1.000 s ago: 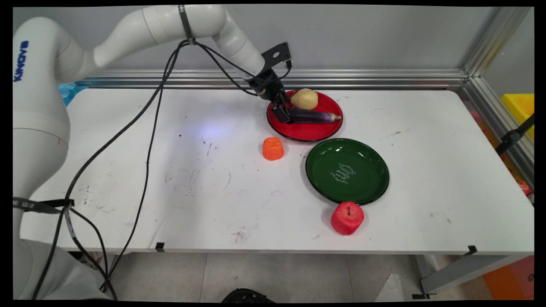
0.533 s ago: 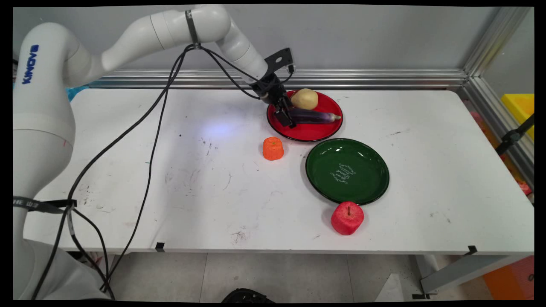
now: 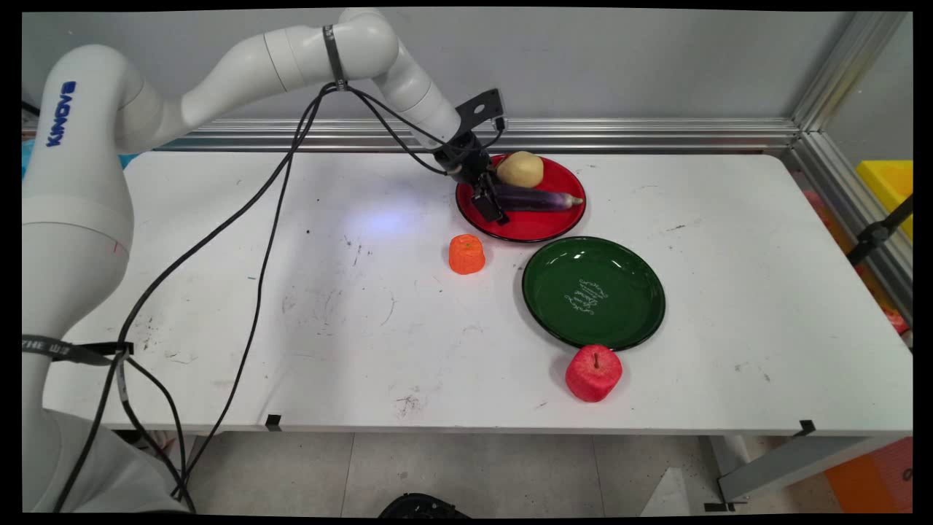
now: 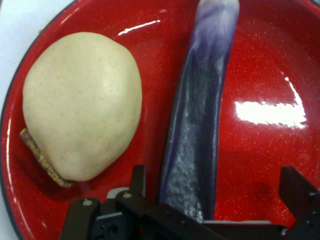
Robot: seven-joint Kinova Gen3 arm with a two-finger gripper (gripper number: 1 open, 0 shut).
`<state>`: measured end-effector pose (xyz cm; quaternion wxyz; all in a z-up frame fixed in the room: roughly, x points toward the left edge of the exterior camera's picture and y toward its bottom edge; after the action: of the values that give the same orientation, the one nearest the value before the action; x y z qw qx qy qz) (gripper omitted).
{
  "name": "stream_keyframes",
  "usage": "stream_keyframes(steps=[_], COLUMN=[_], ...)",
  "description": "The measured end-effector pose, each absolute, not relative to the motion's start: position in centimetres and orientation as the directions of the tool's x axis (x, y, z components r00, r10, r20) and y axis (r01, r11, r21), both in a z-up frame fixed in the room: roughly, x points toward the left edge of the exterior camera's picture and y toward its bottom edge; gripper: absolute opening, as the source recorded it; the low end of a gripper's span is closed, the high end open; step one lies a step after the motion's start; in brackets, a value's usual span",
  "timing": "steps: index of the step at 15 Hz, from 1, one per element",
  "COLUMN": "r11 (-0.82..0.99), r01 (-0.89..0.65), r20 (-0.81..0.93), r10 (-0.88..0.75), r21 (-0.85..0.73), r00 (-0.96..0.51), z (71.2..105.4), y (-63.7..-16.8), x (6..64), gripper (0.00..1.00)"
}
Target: Pick up the eggplant from the red plate
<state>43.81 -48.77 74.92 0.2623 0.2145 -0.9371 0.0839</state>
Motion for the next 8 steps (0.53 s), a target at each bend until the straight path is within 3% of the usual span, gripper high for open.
stream_keyframes(steps=[8], r11=[0.894], r01=[-0.445], r20=[0.54], r10=[-0.35], r21=[-0.05], r00=[-0.765], z=[74.46], y=[-49.09], x=[43.53], gripper=[1.0])
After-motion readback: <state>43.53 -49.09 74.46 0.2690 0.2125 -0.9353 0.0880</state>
